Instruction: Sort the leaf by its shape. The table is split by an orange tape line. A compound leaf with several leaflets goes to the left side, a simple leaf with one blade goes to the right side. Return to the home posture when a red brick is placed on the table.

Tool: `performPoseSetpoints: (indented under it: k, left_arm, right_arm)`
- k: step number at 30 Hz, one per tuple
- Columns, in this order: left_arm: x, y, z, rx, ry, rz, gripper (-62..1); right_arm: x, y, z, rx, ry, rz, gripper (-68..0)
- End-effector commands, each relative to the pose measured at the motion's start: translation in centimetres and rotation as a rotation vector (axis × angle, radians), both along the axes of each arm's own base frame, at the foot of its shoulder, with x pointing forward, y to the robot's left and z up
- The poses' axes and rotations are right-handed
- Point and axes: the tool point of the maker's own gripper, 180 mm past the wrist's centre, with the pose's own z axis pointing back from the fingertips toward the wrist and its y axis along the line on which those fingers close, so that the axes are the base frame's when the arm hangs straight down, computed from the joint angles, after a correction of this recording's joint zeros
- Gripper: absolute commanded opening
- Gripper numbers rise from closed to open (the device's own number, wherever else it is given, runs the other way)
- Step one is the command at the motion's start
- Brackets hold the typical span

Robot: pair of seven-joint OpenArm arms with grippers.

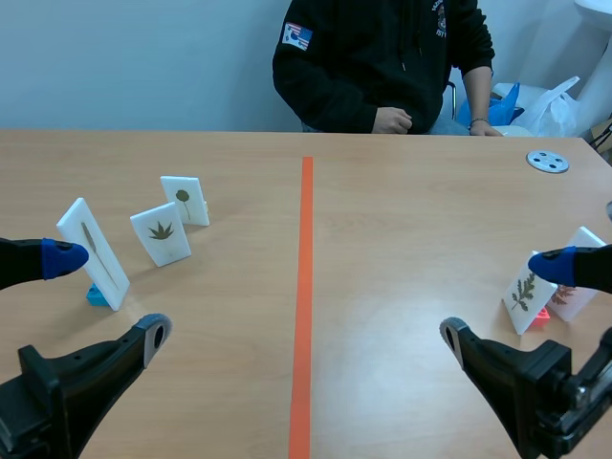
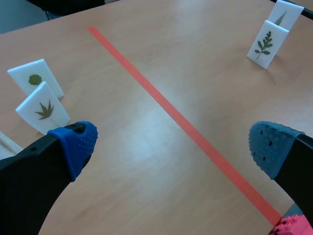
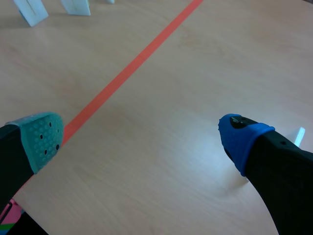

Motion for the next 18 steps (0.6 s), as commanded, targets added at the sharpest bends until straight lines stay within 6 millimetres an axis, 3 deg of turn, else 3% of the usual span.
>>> performPoseSetpoints:
  k: [1,18]
  left_arm:
    - [0.1,-0.27,0.64,-0.017,-0.016,-0.001,1.4]
    - [0.07,-0.25,0.48,-0.01,-0.009,-0.002,1.4]
  right_arm:
    - [0.55,0.01,0.84,0.014,-0.037,0.004,0.4]
    - [0.59,0.05,1.03,0.021,-0.046,0.004,0.4]
